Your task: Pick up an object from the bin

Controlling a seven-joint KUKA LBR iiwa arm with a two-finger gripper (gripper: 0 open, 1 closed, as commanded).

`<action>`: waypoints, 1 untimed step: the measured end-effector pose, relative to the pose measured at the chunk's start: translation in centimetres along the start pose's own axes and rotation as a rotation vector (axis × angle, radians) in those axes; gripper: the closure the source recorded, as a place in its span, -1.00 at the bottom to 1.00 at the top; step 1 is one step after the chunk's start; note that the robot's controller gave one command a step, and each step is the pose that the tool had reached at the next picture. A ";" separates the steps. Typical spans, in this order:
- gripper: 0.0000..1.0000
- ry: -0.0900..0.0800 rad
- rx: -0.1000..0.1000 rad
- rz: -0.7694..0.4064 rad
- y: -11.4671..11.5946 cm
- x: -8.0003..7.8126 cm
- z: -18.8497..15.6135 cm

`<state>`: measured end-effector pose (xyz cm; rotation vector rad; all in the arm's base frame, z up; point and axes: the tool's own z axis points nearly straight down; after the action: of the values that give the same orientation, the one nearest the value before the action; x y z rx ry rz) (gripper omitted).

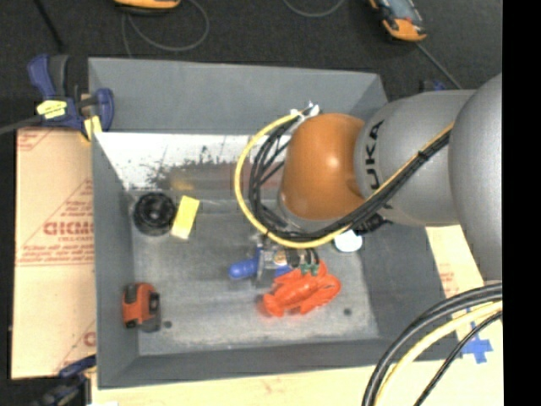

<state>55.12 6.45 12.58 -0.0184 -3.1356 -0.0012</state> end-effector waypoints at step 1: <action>1.00 -0.012 0.002 -0.618 0.2 2.7 -7.2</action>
Offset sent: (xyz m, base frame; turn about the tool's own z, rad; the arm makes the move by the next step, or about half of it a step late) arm 0.0000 0.0000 0.0000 0.0000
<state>52.45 6.63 19.80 0.9393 -3.0042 -0.0003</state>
